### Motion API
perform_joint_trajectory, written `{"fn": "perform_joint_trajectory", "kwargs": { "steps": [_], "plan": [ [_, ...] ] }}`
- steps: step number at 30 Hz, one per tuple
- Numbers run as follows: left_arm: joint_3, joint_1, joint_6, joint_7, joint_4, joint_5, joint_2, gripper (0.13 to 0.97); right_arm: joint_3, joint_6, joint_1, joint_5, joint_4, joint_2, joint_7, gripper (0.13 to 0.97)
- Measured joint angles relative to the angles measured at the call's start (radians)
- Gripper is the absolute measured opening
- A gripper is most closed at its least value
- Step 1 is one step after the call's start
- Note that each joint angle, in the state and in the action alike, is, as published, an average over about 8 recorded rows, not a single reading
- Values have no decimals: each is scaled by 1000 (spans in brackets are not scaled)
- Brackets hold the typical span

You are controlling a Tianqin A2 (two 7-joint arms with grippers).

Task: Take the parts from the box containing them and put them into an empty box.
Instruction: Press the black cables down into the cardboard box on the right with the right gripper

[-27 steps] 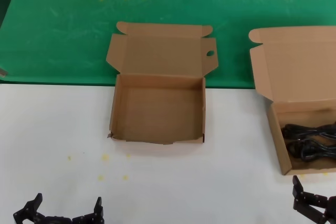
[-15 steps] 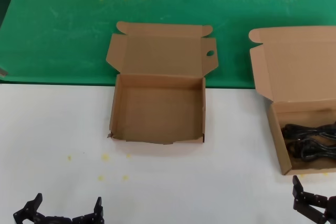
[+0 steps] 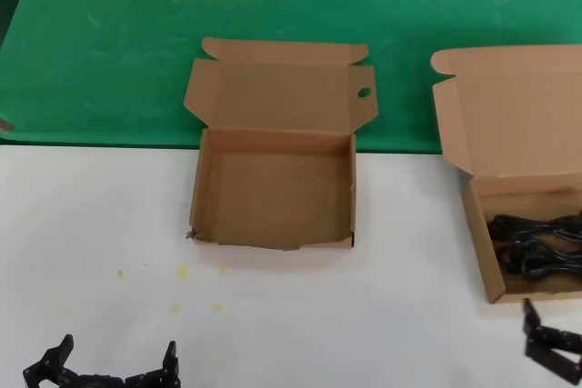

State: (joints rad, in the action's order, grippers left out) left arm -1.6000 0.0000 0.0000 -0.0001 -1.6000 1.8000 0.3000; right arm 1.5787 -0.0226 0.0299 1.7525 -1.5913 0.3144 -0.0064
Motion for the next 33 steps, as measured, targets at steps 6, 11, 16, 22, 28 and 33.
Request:
{"fn": "perform_joint_trajectory", "kwargs": {
  "steps": [6, 11, 16, 22, 28, 33],
  "plan": [
    [0, 0, 0, 0, 0, 0, 0, 966, -27, -9, 16, -6, 15, 26, -9, 966],
    [0, 0, 0, 0, 0, 0, 0, 966, -50, -32, 53, -3, 53, 48, -18, 966],
    [0, 0, 0, 0, 0, 0, 0, 966, -79, -78, 117, 9, 127, 52, -52, 966],
    [0, 0, 0, 0, 0, 0, 0, 966, -117, -159, 215, 37, 247, 50, -128, 966],
    [0, 0, 0, 0, 0, 0, 0, 966, -103, -245, 321, 45, 365, 76, -183, 966],
    [0, 0, 0, 0, 0, 0, 0, 966, -35, -285, 392, 0, 420, 120, -186, 966]
  ]
}}
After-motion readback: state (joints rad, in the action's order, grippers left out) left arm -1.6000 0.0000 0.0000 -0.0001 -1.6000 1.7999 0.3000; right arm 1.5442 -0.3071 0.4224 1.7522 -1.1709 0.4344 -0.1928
